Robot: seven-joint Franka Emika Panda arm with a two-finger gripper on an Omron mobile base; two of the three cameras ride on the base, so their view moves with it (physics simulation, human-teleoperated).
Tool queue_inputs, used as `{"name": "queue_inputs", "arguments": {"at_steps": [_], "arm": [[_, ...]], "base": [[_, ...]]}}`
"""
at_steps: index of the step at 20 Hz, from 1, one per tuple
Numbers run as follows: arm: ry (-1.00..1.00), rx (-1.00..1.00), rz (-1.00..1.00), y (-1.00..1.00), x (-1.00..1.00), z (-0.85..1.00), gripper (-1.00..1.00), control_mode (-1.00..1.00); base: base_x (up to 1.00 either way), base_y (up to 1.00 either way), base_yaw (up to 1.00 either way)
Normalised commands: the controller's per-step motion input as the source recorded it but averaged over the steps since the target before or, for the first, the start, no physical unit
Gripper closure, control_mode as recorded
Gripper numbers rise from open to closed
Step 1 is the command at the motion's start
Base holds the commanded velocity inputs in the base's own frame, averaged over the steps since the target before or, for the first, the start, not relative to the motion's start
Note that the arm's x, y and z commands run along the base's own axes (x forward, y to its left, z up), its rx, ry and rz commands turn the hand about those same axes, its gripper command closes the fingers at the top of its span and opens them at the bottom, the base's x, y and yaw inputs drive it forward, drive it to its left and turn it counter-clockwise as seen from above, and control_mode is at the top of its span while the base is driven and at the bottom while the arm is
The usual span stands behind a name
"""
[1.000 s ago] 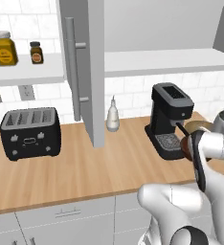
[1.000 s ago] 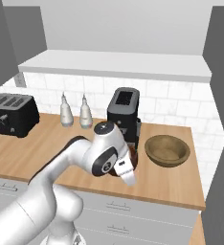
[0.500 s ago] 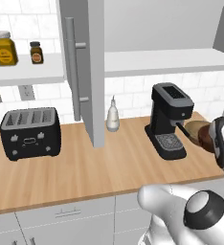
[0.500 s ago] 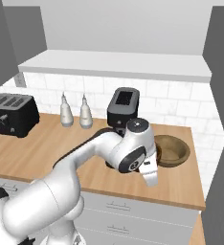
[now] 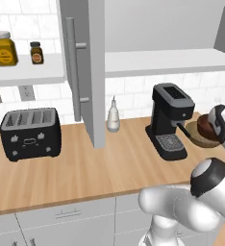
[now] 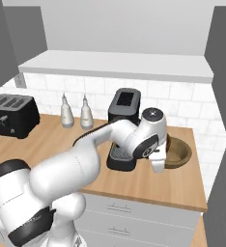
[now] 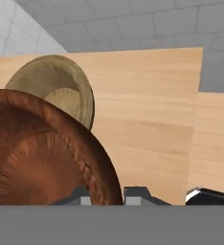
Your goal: Pick up the bowls on the counter and stack them on top of one another in the open cabinet. Place the smaller bowl on top of the larger bowl.
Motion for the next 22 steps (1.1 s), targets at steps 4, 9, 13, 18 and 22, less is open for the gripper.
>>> {"name": "queue_inputs", "arguments": {"at_steps": [4, 9, 13, 18, 22], "arm": [[-0.15, 0.0, -0.01, -0.31, 0.43, -0.11, 1.0, -1.0], [-0.14, 0.01, 0.0, -0.33, 0.19, -0.09, 1.0, -1.0], [0.0, 0.05, 0.0, -0.33, 0.23, -0.01, 1.0, -1.0], [0.0, 0.03, 0.0, -0.26, 0.38, -0.15, 1.0, -1.0], [0.0, 0.04, 0.0, -0.35, 0.28, -0.14, 1.0, -1.0]], "base": [[0.0, 0.0, 0.0], [0.0, 0.0, 0.0], [0.0, 0.0, 0.0], [0.0, 0.0, 0.0], [0.0, 0.0, 0.0]]}}
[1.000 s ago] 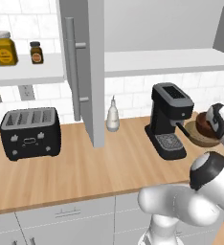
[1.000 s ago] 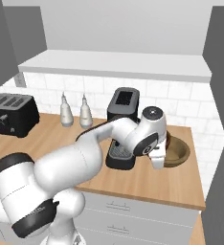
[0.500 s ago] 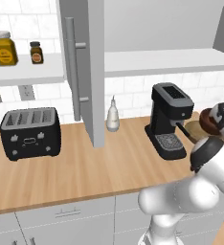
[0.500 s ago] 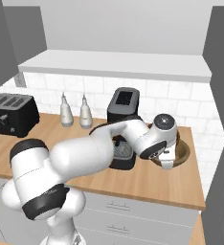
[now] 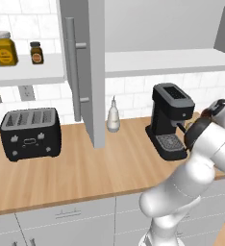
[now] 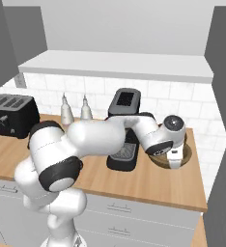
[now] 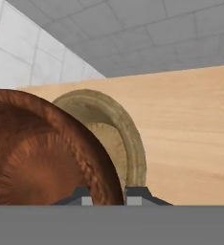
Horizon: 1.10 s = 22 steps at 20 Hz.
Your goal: Pick up the bowls on the counter and stack them on top of one another in the open cabinet. Place the smaller bowl on top of the larger bowl.
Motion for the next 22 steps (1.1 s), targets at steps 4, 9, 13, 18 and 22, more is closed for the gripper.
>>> {"name": "queue_inputs", "arguments": {"at_steps": [4, 9, 13, 18, 22], "arm": [[0.0, 0.06, 0.0, -0.39, 0.1, -0.05, 1.0, -1.0], [0.0, 0.01, 0.0, -0.1, 0.26, -0.03, 1.0, -1.0], [0.0, 0.0, 0.0, 0.0, 0.43, -0.18, 1.0, -1.0], [0.01, 0.0, 0.0, 0.0, 0.13, -0.44, 1.0, -1.0], [0.01, 0.0, 0.0, -0.01, 0.15, -0.36, 1.0, -1.0]], "base": [[0.0, 0.0, 0.0], [0.0, 0.0, 0.0], [0.0, 0.0, 0.0], [0.0, 0.0, 0.0], [0.0, 0.0, 0.0]]}}
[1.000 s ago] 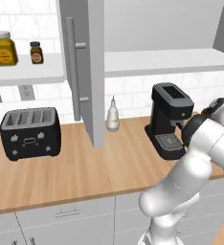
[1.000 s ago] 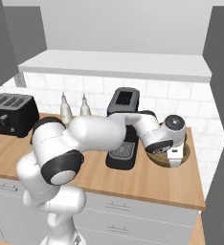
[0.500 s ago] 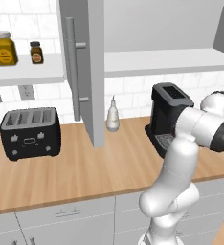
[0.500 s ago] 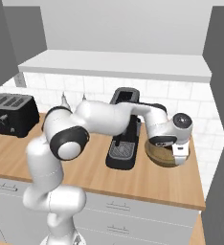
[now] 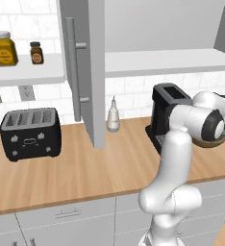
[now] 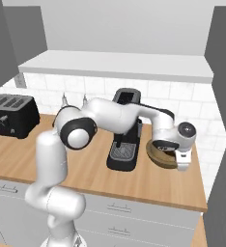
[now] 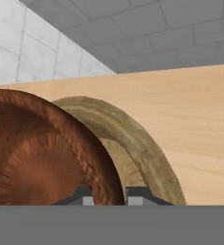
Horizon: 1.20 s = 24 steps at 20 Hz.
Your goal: Pick up the bowls on the counter and stack them on top of one another in the open cabinet. Place the smaller bowl on top of the larger bowl.
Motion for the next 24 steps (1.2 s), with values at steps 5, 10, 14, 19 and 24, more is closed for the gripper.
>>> {"name": "queue_inputs", "arguments": {"at_steps": [5, 10, 14, 19, 24], "arm": [[0.0, 0.0, 0.0, 0.0, 0.33, -0.17, 1.0, -1.0], [0.0, 0.0, 0.0, 0.0, 0.44, -0.11, 1.0, -1.0], [0.03, 0.0, 0.0, 0.0, 0.28, -0.25, 1.0, -1.0], [0.0, -0.01, 0.0, 0.09, -0.03, -0.19, -1.0, -1.0], [0.0, -0.04, 0.0, 0.2, -0.02, -0.01, -1.0, -1.0]], "base": [[0.0, 0.0, 0.0], [0.0, 0.0, 0.0], [0.0, 0.0, 0.0], [0.0, 0.0, 0.0], [0.0, 0.0, 0.0]]}}
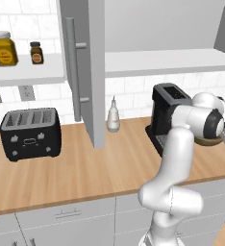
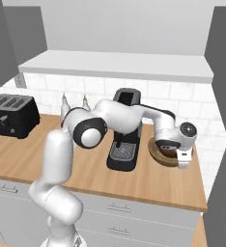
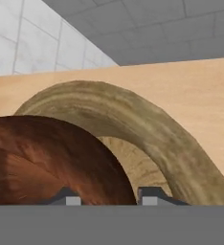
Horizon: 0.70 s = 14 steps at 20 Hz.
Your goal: Pick up the bowls on the counter and stack them on top of one another in the open cabinet. Place the smaller bowl on top of the larger bowl.
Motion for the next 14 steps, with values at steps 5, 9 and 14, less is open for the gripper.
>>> {"name": "queue_inputs", "arguments": {"at_steps": [5, 9, 14], "arm": [[0.0, -0.01, 0.0, 0.03, 0.0, 0.12, -1.0, -1.0], [0.0, 0.0, 0.0, 0.0, 0.0, 0.41, -1.0, -1.0], [0.01, 0.0, 0.0, 0.0, 0.06, 0.4, -1.0, -1.0]], "base": [[0.0, 0.0, 0.0], [0.0, 0.0, 0.0], [0.0, 0.0, 0.0]]}}
